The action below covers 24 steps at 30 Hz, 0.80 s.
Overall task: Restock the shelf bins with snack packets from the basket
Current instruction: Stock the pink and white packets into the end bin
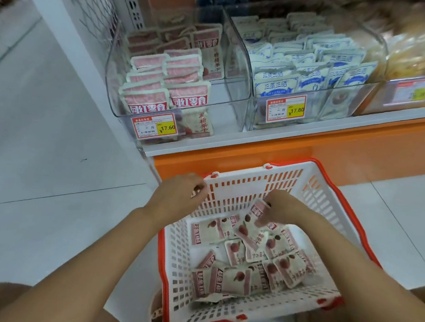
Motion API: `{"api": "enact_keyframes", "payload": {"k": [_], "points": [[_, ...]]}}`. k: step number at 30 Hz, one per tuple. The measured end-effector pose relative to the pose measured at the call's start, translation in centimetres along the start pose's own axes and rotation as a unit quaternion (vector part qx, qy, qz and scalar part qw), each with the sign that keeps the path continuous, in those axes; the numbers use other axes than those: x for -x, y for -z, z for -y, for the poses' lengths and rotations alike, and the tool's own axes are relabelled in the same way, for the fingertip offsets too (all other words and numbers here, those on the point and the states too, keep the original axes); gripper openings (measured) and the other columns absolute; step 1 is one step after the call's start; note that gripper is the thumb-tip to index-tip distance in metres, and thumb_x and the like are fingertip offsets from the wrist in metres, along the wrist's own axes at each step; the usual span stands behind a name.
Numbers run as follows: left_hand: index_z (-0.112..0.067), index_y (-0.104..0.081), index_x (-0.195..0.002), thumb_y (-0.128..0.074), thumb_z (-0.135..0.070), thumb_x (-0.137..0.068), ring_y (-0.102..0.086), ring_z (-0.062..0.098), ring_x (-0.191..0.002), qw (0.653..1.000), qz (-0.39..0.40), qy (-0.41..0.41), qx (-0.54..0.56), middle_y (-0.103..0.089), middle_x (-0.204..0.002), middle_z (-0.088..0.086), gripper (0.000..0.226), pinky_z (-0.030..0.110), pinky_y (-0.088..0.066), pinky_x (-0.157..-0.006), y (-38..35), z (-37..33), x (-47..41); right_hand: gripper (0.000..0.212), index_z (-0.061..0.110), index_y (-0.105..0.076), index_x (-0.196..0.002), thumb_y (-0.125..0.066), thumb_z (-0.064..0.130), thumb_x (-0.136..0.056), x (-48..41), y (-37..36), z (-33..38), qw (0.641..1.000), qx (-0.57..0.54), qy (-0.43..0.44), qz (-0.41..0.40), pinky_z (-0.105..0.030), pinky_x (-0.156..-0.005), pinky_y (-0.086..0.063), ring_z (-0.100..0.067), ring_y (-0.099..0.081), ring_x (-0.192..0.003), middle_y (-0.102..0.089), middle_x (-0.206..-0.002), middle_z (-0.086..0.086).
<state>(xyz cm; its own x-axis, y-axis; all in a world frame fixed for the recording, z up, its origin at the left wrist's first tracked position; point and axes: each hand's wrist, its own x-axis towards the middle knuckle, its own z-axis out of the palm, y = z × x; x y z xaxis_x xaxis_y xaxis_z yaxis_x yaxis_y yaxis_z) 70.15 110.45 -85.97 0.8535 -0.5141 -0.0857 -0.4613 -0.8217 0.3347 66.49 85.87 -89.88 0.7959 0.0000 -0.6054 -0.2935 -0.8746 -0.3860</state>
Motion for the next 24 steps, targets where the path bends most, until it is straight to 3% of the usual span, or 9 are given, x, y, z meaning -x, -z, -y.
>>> {"api": "enact_keyframes", "payload": {"k": [3, 6, 8, 10, 12, 15, 18, 21, 24], "points": [[-0.021, -0.063, -0.109, -0.046, -0.032, -0.097, -0.050, 0.000, -0.093, 0.986, -0.151, -0.046, 0.052, -0.056, -0.102, -0.014, 0.023, 0.014, -0.043, -0.077, 3.2, -1.8, 0.4, 0.023, 0.023, -0.062, -0.063, -0.082, 0.026, -0.072, 4.8, 5.5, 5.3, 0.991, -0.036, 0.080, -0.100, -0.022, -0.050, -0.044, -0.010, -0.062, -0.056, -0.064, -0.062, 0.007], [-0.015, -0.062, -0.111, -0.049, -0.023, -0.094, -0.043, -0.006, -0.101, 0.950, -0.285, -0.091, 0.089, -0.057, -0.109, -0.011, 0.023, 0.006, -0.037, -0.084, 5.9, -2.4, 0.5, 0.015, 0.018, -0.071, -0.074, -0.083, 0.027, -0.071, 9.0, 9.7, 8.5, 0.960, -0.112, 0.149, -0.208, -0.032, -0.058, -0.053, -0.014, -0.068, -0.062, -0.071, -0.067, 0.002], [-0.012, -0.060, -0.116, -0.050, -0.018, -0.092, -0.038, -0.008, -0.107, 0.931, -0.338, -0.086, 0.107, -0.052, -0.113, -0.012, 0.027, 0.001, -0.033, -0.089, 7.4, -2.3, 0.3, 0.015, 0.016, -0.073, -0.077, -0.083, 0.026, -0.071, 10.7, 11.9, 9.8, 0.929, -0.181, 0.178, -0.270, -0.025, -0.060, -0.054, -0.007, -0.067, -0.061, -0.071, -0.067, 0.003], [-0.012, -0.056, -0.123, -0.050, -0.018, -0.091, -0.037, -0.004, -0.112, 0.926, -0.357, -0.061, 0.103, -0.055, -0.120, -0.005, 0.033, 0.007, -0.030, -0.096, 8.6, -1.7, 0.0, 0.012, 0.018, -0.073, -0.078, -0.082, 0.024, -0.072, 11.1, 13.8, 11.0, 0.896, -0.216, 0.191, -0.337, -0.011, -0.049, -0.045, 0.004, -0.060, -0.052, -0.069, -0.063, 0.010], [-0.013, -0.052, -0.130, -0.051, -0.018, -0.092, -0.040, 0.007, -0.120, 0.934, -0.347, -0.029, 0.082, -0.055, -0.128, 0.002, 0.038, 0.021, -0.030, -0.102, 9.1, -0.6, -0.5, 0.012, 0.018, -0.074, -0.082, -0.081, 0.023, -0.073, 10.4, 15.7, 12.2, 0.878, -0.208, 0.189, -0.387, -0.012, -0.049, -0.046, 0.007, -0.059, -0.052, -0.068, -0.068, 0.011], [-0.013, -0.050, -0.133, -0.052, -0.018, -0.094, -0.042, 0.017, -0.125, 0.943, -0.325, 0.001, 0.072, -0.053, -0.132, 0.004, 0.040, 0.028, -0.031, -0.105, 9.0, 1.0, -1.2, 0.020, 0.013, -0.075, -0.088, -0.080, 0.025, -0.073, 7.9, 18.3, 14.3, 0.878, -0.148, 0.159, -0.427, -0.031, -0.068, -0.056, -0.013, -0.068, -0.074, -0.072, -0.083, -0.004], [-0.013, -0.057, -0.127, -0.048, -0.024, -0.092, -0.048, 0.021, -0.121, 0.948, -0.317, -0.009, 0.039, -0.058, -0.127, 0.005, 0.037, 0.042, -0.039, -0.106, 7.9, 1.8, -1.8, 0.023, 0.007, -0.071, -0.093, -0.075, 0.023, -0.076, 4.3, 20.4, 17.2, 0.874, -0.005, 0.110, -0.473, -0.035, -0.071, -0.050, -0.032, -0.065, -0.090, -0.068, -0.094, -0.015], [-0.015, -0.061, -0.124, -0.046, -0.027, -0.091, -0.051, 0.021, -0.121, 0.940, -0.334, 0.004, 0.071, -0.061, -0.126, 0.002, 0.038, 0.040, -0.038, -0.104, 7.3, 2.1, -2.2, 0.014, 0.004, -0.067, -0.097, -0.064, 0.008, -0.084, 0.9, 21.6, 20.4, 0.865, 0.107, 0.090, -0.482, -0.035, -0.067, -0.042, -0.037, -0.063, -0.095, -0.066, -0.103, -0.018], [-0.016, -0.063, -0.121, -0.045, -0.028, -0.093, -0.053, 0.018, -0.119, 0.927, -0.366, -0.011, 0.085, -0.063, -0.122, 0.001, 0.036, 0.036, -0.040, -0.102, 6.7, 2.3, -2.6, 0.022, 0.001, -0.063, -0.109, -0.054, 0.003, -0.089, -2.3, 22.2, 22.2, 0.867, 0.176, 0.083, -0.459, -0.039, -0.078, -0.047, -0.037, -0.060, -0.106, -0.063, -0.115, -0.019]]}}
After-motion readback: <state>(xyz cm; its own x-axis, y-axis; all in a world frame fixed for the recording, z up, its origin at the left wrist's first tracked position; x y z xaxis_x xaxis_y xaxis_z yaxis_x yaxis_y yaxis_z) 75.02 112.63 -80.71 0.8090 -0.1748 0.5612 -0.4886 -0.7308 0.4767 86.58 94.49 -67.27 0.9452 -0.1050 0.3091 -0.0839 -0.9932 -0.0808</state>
